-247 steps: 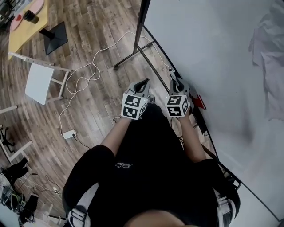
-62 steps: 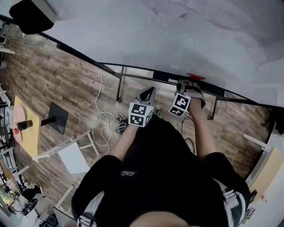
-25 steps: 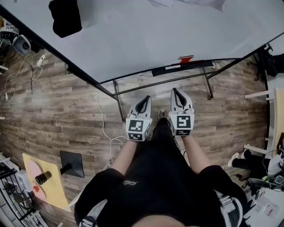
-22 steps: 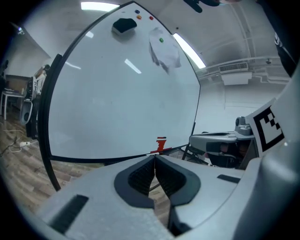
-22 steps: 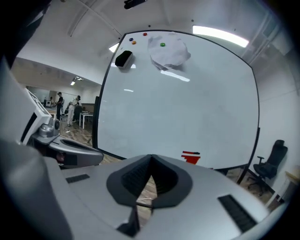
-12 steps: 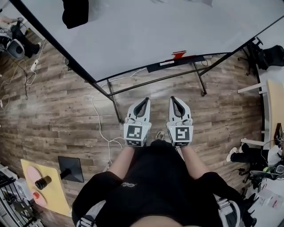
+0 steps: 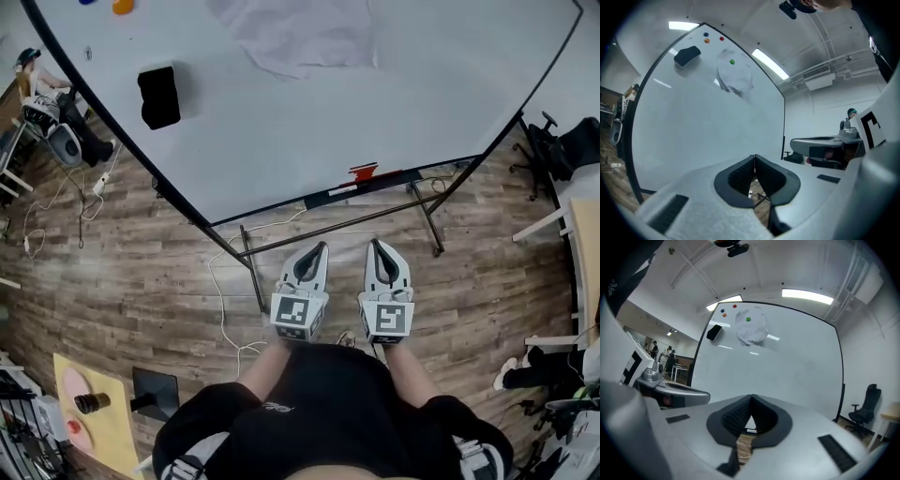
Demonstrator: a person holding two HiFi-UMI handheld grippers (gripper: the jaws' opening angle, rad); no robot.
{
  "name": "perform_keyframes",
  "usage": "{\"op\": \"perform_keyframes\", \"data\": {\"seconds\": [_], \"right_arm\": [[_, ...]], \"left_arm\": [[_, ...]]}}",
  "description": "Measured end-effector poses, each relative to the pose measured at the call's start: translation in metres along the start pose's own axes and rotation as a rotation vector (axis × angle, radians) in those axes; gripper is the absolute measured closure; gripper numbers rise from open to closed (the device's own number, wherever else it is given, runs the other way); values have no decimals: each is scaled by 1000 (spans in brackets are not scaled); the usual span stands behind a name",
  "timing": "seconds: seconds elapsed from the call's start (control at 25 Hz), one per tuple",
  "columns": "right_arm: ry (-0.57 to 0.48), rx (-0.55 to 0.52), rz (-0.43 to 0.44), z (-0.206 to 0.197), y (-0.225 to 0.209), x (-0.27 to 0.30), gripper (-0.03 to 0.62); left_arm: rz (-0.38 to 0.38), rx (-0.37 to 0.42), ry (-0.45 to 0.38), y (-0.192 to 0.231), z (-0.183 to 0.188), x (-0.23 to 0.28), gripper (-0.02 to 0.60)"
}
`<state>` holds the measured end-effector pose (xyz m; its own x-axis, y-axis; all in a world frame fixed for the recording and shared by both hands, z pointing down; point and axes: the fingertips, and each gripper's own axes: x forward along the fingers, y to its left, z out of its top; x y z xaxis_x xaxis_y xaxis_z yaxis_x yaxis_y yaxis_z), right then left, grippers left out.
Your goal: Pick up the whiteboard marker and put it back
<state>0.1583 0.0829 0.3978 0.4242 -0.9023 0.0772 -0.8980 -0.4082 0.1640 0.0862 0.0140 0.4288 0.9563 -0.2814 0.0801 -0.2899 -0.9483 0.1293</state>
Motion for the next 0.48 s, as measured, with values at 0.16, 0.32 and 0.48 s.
{"op": "perform_keyframes", "data": {"seconds": [0.16,0.32,0.48], "right_arm": [[-9,27,-16,-3,-20,-11,591],[-15,47,-22,-4,-31,-23,591],[-22,89,-18,-9,-37,-32,591]], "left_arm": [[-18,13,-7,-20,7,10,574],[-30,20,7,-40,7,13,574],[-49,35,-1,-57,10,16,574]]}}
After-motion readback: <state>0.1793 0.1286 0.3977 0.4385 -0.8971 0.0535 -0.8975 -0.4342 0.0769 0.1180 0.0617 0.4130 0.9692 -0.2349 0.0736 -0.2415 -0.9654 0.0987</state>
